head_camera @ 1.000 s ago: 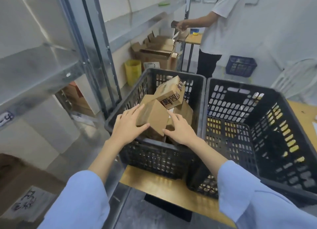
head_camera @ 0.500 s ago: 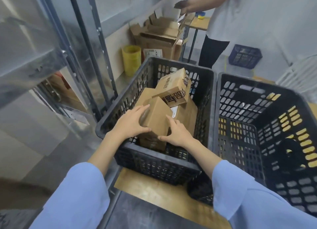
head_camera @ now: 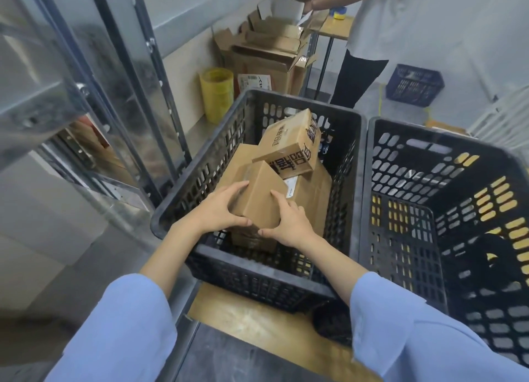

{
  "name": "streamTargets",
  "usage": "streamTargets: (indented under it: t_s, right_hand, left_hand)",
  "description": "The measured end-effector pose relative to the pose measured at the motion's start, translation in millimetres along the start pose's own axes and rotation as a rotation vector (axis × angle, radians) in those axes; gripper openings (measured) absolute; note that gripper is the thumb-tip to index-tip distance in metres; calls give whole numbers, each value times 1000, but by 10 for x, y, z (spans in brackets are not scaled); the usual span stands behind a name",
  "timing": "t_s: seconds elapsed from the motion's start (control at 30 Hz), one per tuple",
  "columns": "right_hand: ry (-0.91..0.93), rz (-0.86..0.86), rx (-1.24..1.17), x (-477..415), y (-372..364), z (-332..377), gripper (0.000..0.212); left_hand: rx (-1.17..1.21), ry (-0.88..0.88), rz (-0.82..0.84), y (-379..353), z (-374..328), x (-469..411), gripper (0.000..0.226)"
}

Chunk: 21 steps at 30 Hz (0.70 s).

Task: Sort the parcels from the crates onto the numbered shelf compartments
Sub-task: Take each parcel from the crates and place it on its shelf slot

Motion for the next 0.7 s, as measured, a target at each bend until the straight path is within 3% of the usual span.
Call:
streamTargets:
  t_s: [0.27, 0.4, 0.7]
  right_hand:
    - [-32, 11, -259, 40, 64, 54, 99]
    - [3, -37, -322, 51, 164, 82, 101]
    - [150, -376, -480, 171, 588, 167, 90]
  left_hand:
    - [50, 44, -18, 35, -44, 34, 88]
    - [188, 98, -47, 109, -74, 104, 84]
    - [424, 51, -171, 467, -356, 308, 80]
Point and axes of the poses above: each hand's wrist, its own x-axis away from the middle knuckle, its own y-axis out of the back of the hand, z = x × y, the point moved 4 cm from there along -x, towards the middle knuckle, and after that the axes turned 15 degrees about -z, right-handed, at the moved point
